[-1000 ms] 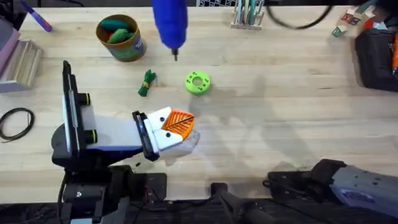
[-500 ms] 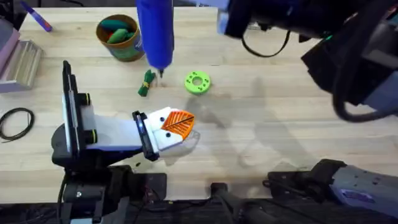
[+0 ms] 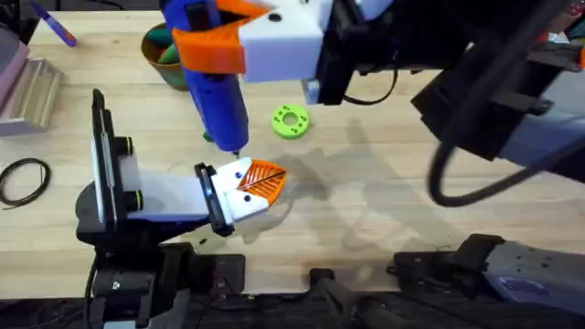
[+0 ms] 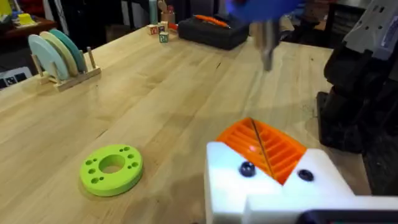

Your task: Pick up the gripper from the table and insert it into the empty holder that is missing its gripper. Then pick up a screw, insert it into the mounting hole, and use the screwdriver to tighten it. Finally, clean up the table by picking up the vegetable and placing it into the bucket.

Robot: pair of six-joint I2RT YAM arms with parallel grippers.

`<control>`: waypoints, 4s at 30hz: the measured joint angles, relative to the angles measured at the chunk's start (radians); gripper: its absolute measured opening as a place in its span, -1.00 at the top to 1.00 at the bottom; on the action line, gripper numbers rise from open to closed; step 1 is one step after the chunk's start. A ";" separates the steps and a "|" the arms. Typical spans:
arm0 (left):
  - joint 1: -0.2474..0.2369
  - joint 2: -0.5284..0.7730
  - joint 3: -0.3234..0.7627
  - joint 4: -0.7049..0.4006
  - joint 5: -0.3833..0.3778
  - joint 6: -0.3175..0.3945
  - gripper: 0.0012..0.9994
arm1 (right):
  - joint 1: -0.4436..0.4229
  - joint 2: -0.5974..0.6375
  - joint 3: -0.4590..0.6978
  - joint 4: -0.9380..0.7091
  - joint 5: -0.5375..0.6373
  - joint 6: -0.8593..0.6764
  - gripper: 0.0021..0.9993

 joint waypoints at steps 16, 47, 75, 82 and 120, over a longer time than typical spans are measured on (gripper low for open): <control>0.000 0.000 0.000 0.000 0.000 0.000 0.98 | 0.065 0.028 -0.064 0.122 -0.057 -0.125 0.96; 0.000 0.000 0.000 0.000 0.000 0.000 0.98 | 0.065 0.083 -0.103 0.137 -0.081 -0.187 0.96; 0.000 0.000 0.000 0.000 0.000 0.000 0.98 | 0.056 0.086 -0.104 0.231 -0.115 -0.161 0.96; 0.000 0.000 0.000 0.000 0.000 0.000 0.98 | 0.054 0.086 -0.104 0.207 -0.115 -0.184 0.96; 0.000 0.000 0.000 0.000 0.000 0.000 0.98 | 0.050 0.085 -0.104 0.266 -0.117 -0.182 0.96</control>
